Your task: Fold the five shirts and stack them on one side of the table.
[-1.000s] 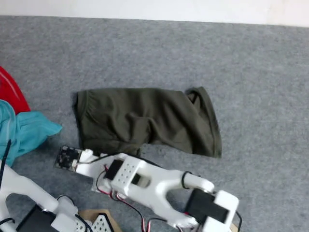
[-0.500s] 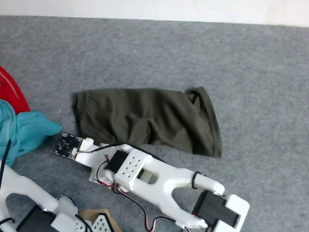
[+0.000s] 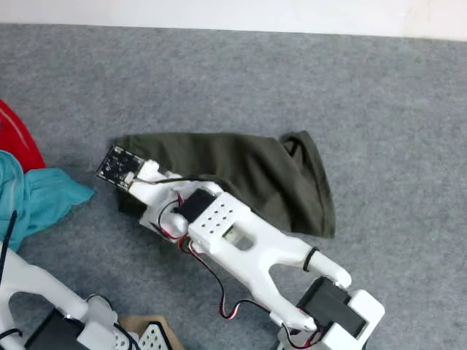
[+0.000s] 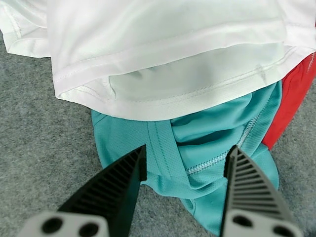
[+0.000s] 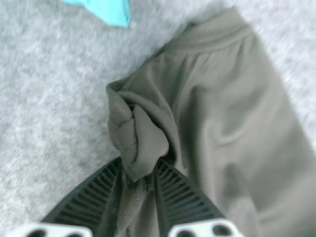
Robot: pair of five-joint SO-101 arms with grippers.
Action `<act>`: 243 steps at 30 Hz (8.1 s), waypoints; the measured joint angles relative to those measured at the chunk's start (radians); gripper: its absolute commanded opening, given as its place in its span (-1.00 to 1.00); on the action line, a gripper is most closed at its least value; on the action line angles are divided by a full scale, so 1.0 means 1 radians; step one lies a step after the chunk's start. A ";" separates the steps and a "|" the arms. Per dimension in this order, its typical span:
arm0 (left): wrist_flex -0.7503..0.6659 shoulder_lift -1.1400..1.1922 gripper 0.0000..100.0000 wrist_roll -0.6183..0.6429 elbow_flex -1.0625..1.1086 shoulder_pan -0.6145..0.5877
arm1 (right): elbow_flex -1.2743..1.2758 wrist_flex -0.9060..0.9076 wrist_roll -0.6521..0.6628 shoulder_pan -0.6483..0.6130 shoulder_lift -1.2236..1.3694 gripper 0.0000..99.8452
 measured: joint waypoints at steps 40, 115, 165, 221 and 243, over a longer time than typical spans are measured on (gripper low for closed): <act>0.000 0.000 -0.47 0.000 0.014 0.058 | -0.331 0.264 0.075 0.112 0.172 -0.58; -0.003 0.002 -0.47 -0.002 0.089 0.086 | -0.124 -0.173 0.078 0.511 0.295 -0.49; 0.031 0.385 -0.99 -0.029 -0.141 0.965 | 0.658 -0.336 -0.048 0.269 -0.514 -0.98; -0.103 0.528 -0.98 -0.035 -0.193 0.934 | 0.666 -0.342 -0.048 0.269 -0.514 -0.98; 0.015 0.632 -0.90 -0.127 -0.180 0.772 | 0.666 -0.342 -0.048 0.269 -0.514 -0.98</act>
